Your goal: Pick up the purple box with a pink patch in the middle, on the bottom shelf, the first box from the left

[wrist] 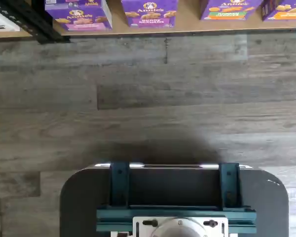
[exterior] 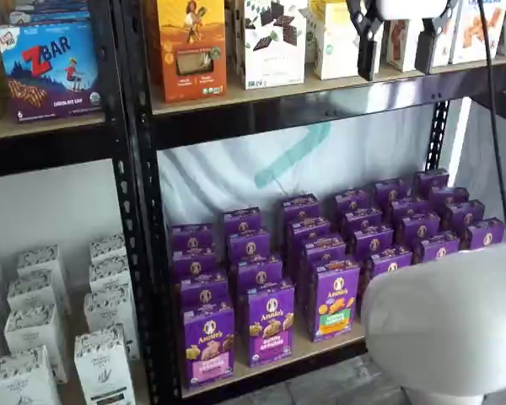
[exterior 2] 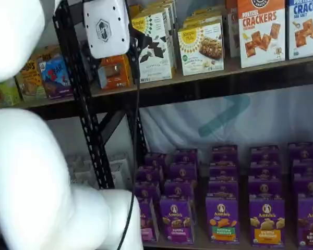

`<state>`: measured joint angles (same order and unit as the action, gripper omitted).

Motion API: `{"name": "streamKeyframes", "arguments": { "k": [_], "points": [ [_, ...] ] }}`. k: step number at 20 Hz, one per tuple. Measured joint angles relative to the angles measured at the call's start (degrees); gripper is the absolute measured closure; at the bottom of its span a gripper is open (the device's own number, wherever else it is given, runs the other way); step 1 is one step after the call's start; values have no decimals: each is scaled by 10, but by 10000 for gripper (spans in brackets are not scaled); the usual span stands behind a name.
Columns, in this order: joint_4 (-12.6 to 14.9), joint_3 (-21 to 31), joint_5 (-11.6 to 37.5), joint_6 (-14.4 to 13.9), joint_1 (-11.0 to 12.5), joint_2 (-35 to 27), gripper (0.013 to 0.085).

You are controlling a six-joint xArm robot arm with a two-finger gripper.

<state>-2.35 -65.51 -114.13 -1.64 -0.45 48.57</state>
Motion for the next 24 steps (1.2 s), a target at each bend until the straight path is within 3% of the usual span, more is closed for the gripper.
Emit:
{"name": "streamKeyframes", "arguments": {
  "k": [9, 12, 15, 24],
  "points": [
    [-6, 11, 17, 0, 2, 7, 130],
    [2, 21, 26, -10, -12, 10, 130],
    [23, 44, 48, -31, -40, 16, 130],
    [34, 132, 117, -56, -66, 33, 130]
  ]
}}
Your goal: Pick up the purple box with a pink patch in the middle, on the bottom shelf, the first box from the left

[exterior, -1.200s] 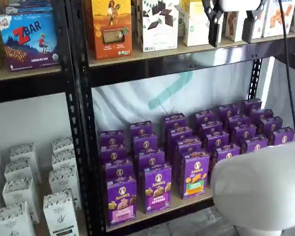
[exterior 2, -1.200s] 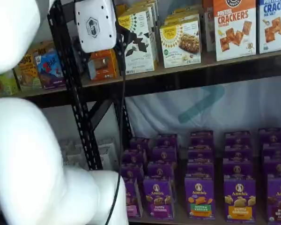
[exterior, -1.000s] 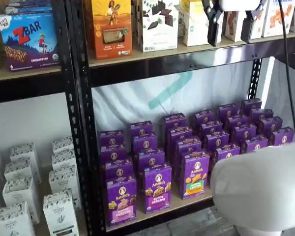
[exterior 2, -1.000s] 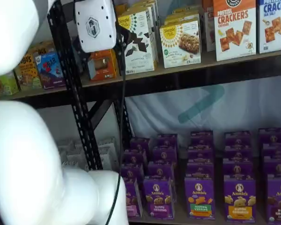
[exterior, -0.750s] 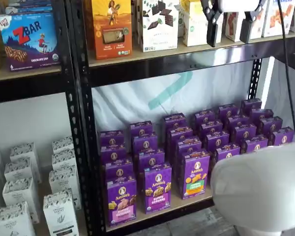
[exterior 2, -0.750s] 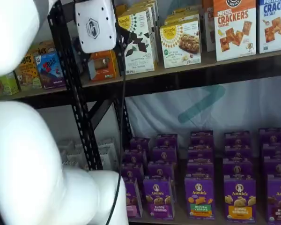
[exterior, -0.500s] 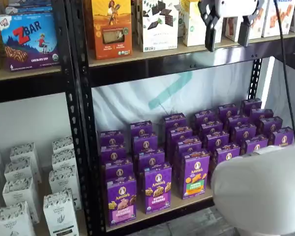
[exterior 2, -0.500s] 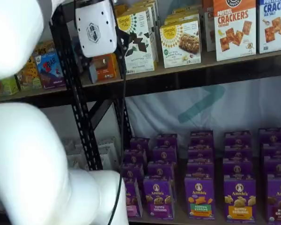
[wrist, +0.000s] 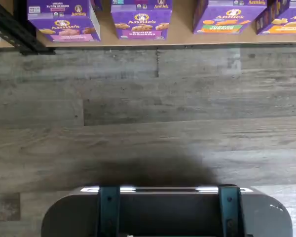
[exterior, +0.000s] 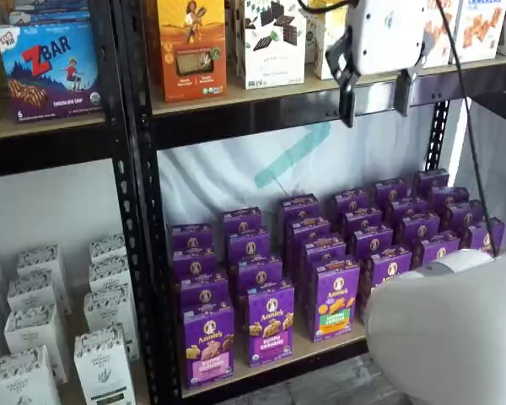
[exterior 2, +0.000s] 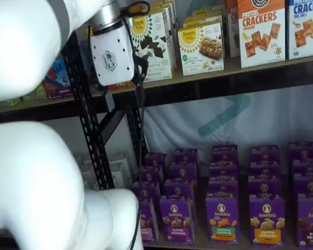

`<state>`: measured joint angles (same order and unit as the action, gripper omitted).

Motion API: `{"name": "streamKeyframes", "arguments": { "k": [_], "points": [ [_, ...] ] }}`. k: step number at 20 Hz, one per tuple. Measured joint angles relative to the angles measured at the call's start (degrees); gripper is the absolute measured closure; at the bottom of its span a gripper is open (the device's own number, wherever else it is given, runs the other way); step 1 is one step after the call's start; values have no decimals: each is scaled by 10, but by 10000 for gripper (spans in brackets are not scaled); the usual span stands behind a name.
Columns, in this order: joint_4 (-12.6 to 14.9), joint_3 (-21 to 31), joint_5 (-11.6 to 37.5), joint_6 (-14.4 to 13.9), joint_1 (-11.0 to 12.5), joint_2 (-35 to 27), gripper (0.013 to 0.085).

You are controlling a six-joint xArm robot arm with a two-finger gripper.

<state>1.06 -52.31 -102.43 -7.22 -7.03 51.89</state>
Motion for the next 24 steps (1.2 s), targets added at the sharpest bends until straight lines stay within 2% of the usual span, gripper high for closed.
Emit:
{"name": "streamKeyframes", "arguments": {
  "k": [10, 20, 24],
  "points": [
    [-4, 130, 117, -24, -20, 21, 130],
    [-24, 231, 220, -36, -33, 16, 130],
    [-8, 274, 277, -57, -51, 7, 130]
  ]
}}
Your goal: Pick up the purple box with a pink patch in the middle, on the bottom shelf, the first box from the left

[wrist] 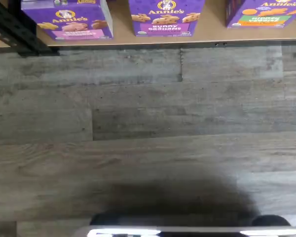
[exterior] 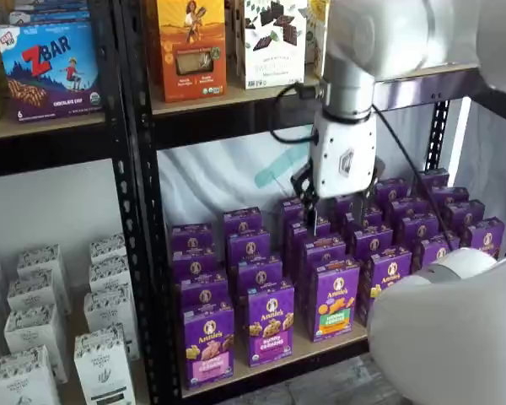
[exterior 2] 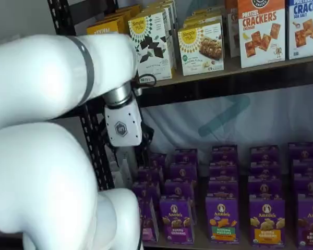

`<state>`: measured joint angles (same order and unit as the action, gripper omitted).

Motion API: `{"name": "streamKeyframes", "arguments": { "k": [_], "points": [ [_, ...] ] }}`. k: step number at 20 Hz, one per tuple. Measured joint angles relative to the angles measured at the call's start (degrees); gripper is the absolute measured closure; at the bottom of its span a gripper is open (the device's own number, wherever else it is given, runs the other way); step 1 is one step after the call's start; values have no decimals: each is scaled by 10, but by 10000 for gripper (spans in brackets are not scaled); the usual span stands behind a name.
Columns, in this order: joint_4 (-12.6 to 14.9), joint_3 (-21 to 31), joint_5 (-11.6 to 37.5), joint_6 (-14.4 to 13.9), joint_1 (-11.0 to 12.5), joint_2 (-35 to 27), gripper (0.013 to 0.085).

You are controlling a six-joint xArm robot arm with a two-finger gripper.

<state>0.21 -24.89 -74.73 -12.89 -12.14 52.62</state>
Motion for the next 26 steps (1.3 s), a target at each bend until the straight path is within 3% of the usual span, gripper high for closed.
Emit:
{"name": "streamKeyframes", "arguments": {
  "k": [7, 9, 12, 16, 19, 26],
  "points": [
    [13, 86, 144, -31, -24, -37, 130],
    [9, 101, 186, -36, -30, -76, 130],
    [20, 109, 233, -54, -41, -139, 130],
    [2, 122, 326, -49, -47, -218, 130],
    [9, 119, 379, -63, -56, -279, 130],
    [-18, 112, 490, -58, -76, -375, 130]
  ]
}}
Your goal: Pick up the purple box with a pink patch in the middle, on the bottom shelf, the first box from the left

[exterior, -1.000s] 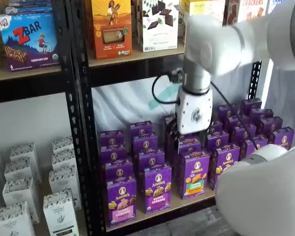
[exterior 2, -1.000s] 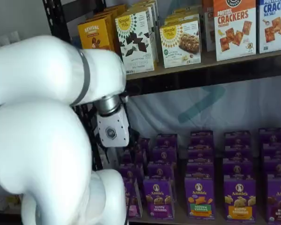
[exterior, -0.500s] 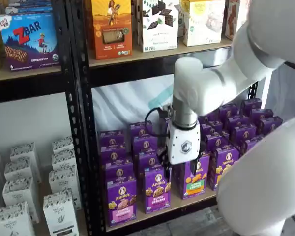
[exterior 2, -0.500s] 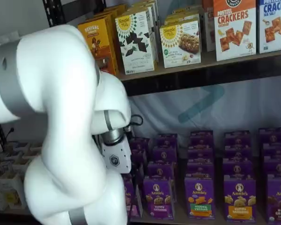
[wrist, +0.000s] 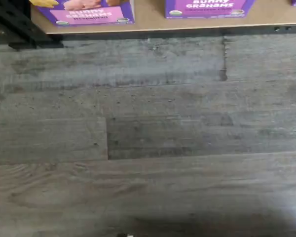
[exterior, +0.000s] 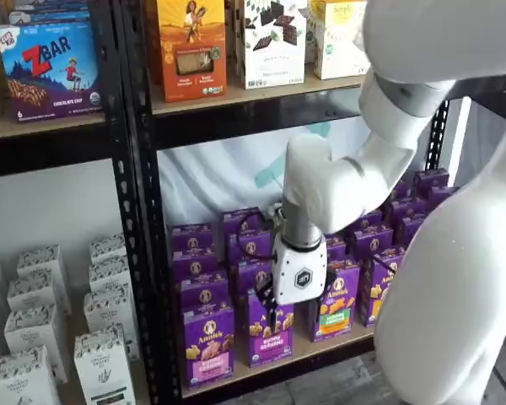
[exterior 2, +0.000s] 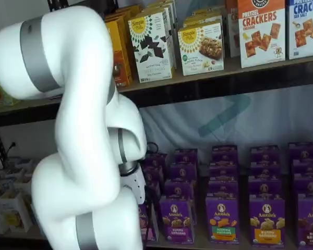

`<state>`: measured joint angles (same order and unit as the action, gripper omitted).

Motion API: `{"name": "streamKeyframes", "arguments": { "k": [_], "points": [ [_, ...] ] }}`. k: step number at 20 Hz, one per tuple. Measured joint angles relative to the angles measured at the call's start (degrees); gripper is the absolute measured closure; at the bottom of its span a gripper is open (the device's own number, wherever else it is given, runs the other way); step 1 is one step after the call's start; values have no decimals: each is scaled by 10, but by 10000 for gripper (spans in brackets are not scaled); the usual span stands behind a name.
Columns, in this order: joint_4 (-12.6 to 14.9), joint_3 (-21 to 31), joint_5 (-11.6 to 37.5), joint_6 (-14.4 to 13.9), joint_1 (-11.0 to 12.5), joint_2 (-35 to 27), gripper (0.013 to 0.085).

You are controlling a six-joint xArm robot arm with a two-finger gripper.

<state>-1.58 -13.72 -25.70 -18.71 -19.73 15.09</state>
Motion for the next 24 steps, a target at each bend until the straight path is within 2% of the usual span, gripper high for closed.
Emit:
{"name": "streamKeyframes", "arguments": {
  "k": [2, 4, 5, 8, 14, 15, 20, 22, 24],
  "points": [
    [6, -8, 24, -12, -6, -27, 130],
    [59, -26, 34, -63, -9, -58, 130],
    [67, -33, 48, -73, -11, -75, 130],
    [76, -57, 81, -85, -15, -116, 130],
    [106, -133, 74, -115, -16, -195, 130],
    [100, -143, 72, -109, -16, -206, 130],
    [30, -193, 69, -49, -23, -262, 130],
    [15, -215, 70, -38, -26, -286, 130],
    [18, -239, 68, -42, -28, -312, 130]
  ]
}}
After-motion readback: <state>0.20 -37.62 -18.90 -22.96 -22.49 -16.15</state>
